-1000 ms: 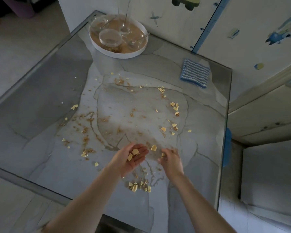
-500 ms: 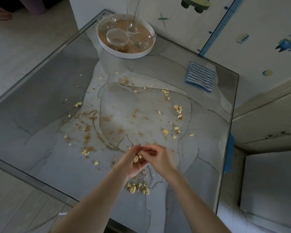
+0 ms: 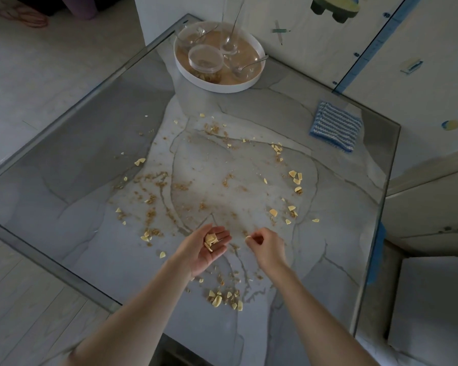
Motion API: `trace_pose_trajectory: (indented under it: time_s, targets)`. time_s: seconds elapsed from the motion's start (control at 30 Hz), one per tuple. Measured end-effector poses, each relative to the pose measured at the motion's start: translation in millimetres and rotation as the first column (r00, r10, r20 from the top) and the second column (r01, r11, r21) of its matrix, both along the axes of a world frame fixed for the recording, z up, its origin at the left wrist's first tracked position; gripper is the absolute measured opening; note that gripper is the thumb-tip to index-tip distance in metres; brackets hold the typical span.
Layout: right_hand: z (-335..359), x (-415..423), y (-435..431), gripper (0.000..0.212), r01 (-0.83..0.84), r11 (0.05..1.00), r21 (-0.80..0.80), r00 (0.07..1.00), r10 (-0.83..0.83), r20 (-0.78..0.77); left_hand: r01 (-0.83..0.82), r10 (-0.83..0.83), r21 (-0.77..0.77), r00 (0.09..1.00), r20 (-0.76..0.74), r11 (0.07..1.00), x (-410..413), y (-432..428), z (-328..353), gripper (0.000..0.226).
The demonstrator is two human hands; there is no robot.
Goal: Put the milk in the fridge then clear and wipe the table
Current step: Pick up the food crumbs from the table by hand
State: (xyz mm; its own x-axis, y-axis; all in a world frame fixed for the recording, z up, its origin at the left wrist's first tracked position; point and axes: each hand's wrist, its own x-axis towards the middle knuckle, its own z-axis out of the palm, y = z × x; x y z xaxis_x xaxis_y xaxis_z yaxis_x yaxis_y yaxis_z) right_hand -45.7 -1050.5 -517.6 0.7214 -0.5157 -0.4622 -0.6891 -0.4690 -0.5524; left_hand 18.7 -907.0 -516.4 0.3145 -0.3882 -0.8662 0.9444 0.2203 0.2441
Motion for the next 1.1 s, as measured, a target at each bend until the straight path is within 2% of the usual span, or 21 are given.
trace_pose_trajectory:
  time_s: [0.17, 0.27, 0.4, 0.5, 0.57, 0.67, 0.8, 0.93, 1.0, 1.1]
  targets:
    - [31.5, 10.2, 35.2, 0.017, -0.082, 0.957, 0.278, 0.983, 0.033, 0.178, 0.038, -0.038, -0.061, 0.999, 0.004, 0.997, -0.7, -1.2, 8.8, 0.033]
    - [38.8, 1.0, 45.1, 0.018, -0.005, 0.944, 0.329, 0.970, -0.075, 0.231, 0.056, -0.054, -0.100, 0.998, 0.021, 0.993, -1.1, 2.4, 17.2, 0.035]
    - [33.8, -40.4, 44.2, 0.014, 0.209, 0.963, 0.173, 0.964, -0.233, 0.129, 0.087, -0.085, -0.086, 0.996, 0.023, 0.993, -3.1, 22.7, 19.1, 0.034]
    - [17.8, -81.6, 57.1, 0.027, 0.132, 0.991, 0.002, 0.983, -0.130, -0.127, 0.090, -0.089, -0.100, 0.996, 0.020, 0.991, -9.3, 44.0, 15.4, 0.035]
    - [10.0, -97.9, 73.1, 0.039, 0.163, 0.986, -0.012, 0.958, -0.161, -0.237, 0.103, -0.104, -0.119, 0.995, 0.004, 0.987, -13.6, 58.8, 11.9, 0.035]
    - [4.6, -99.9, 92.4, 0.047, 0.214, 0.977, -0.001, 0.950, -0.208, -0.231, 0.113, -0.115, -0.111, 0.993, -0.010, 0.987, -17.7, 70.3, 7.3, 0.034]
    - [-0.4, -79.3, 114.3, 0.052, 0.136, 0.990, -0.042, 0.969, -0.141, -0.202, 0.102, -0.101, -0.097, 0.995, 0.015, 0.990, -21.3, 75.8, 10.0, 0.033]
    - [-1.8, -63.2, 127.8, 0.033, -0.017, 0.992, -0.127, 0.977, -0.011, -0.214, 0.083, -0.081, -0.090, 0.996, 0.033, 0.992, -24.3, 78.1, 12.7, 0.033]
    - [-3.6, -63.5, 131.5, 0.020, -0.018, 0.989, -0.145, 0.985, -0.008, -0.171, 0.086, -0.084, -0.079, 0.996, 0.039, 0.993, -26.7, 80.1, 12.5, 0.033]
    - [-6.7, -64.6, 131.3, 0.020, 0.022, 0.988, -0.154, 0.990, -0.044, -0.137, 0.081, -0.078, -0.076, 0.996, 0.039, 0.994, -28.0, 85.1, 9.9, 0.032]
